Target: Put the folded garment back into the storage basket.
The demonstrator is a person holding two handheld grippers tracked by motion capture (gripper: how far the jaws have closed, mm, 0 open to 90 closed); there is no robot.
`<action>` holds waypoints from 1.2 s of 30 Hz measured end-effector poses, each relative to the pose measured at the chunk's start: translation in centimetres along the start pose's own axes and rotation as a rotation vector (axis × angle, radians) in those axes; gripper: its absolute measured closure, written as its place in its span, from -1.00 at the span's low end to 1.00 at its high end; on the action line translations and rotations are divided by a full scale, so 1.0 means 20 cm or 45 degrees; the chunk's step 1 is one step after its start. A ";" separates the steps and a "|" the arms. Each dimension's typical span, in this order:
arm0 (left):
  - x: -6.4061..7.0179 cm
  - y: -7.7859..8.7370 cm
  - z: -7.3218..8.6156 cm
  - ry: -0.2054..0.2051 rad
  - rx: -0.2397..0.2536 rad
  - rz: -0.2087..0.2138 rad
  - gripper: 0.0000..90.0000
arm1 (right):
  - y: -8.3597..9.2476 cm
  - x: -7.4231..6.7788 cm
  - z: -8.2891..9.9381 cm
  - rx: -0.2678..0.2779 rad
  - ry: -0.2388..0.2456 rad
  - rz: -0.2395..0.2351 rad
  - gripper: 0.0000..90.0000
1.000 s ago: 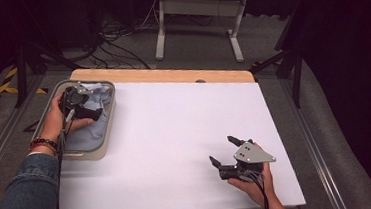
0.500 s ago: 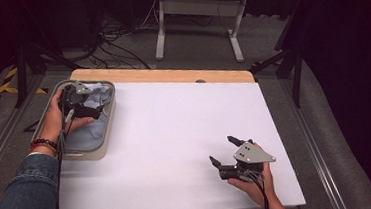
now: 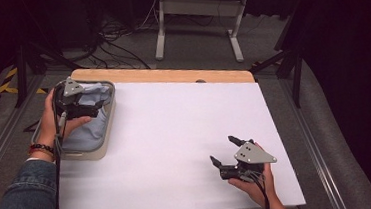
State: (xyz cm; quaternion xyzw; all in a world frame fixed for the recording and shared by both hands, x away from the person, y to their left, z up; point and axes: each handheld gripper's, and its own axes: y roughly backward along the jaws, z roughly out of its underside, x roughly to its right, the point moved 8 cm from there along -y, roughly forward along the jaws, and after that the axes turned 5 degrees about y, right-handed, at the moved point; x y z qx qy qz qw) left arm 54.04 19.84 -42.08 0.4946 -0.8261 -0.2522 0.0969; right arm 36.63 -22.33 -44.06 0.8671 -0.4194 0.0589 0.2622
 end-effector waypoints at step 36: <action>0.26 0.24 -0.06 -0.041 0.319 0.110 -0.80 | -0.01 -0.01 0.00 0.003 -0.001 -0.002 -0.66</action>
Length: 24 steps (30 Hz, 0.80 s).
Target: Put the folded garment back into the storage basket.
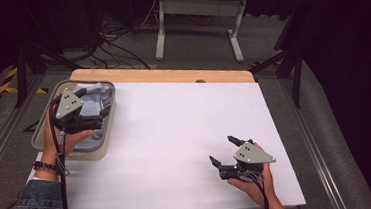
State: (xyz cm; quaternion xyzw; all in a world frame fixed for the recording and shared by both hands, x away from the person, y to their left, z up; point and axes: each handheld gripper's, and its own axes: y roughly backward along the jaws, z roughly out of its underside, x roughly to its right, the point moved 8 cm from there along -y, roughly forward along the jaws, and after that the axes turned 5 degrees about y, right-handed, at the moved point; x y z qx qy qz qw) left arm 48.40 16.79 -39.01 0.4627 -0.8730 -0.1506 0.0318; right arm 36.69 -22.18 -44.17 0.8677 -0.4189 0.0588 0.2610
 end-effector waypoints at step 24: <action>0.20 0.05 0.02 -0.021 0.062 0.099 -0.85 | 0.00 -0.01 -0.01 0.030 0.017 0.004 -0.68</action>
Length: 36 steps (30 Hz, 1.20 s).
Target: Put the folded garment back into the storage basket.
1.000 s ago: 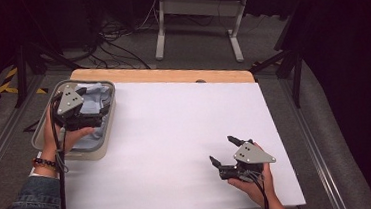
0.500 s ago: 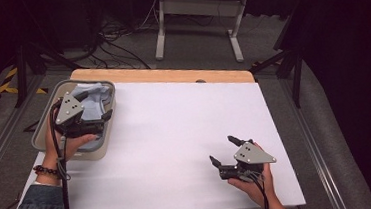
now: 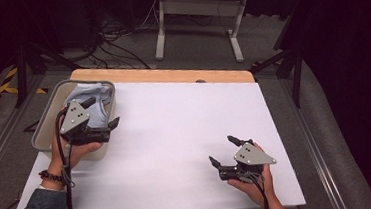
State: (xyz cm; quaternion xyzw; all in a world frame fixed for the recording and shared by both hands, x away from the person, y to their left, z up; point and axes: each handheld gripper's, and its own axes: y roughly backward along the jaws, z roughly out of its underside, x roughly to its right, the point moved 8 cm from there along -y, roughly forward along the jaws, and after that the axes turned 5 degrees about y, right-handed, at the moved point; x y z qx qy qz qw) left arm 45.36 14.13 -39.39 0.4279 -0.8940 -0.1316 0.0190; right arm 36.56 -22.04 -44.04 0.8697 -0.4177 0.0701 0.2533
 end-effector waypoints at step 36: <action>0.30 0.07 0.00 -0.106 0.040 0.149 -0.91 | -0.01 0.00 -0.03 0.037 0.000 0.011 -0.72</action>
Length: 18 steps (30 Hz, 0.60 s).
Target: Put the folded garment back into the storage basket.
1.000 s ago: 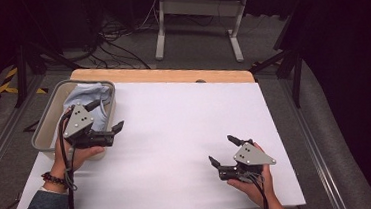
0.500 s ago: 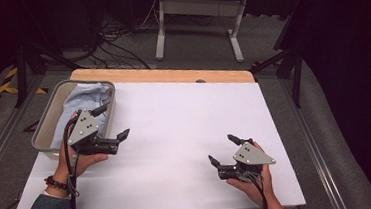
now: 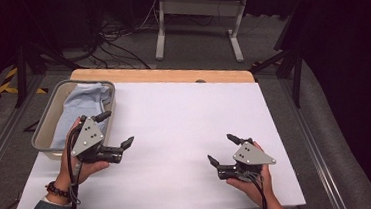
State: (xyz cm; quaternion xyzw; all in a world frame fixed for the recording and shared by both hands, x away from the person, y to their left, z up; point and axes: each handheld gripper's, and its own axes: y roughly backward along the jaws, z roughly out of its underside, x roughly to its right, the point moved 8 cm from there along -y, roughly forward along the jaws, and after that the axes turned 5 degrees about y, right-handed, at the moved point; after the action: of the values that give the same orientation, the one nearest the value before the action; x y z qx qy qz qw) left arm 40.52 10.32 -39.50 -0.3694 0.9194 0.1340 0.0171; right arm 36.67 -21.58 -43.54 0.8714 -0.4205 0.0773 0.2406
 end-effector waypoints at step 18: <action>0.11 0.02 0.02 -0.067 0.007 0.032 -0.90 | 0.00 -0.01 -0.01 0.016 0.011 -0.008 -0.72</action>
State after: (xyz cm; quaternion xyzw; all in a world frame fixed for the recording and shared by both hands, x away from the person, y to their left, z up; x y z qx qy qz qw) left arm 38.55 9.22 -40.00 -0.3542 0.9235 0.1414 0.0407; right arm 36.49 -21.32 -43.34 0.8738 -0.4164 0.0828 0.2371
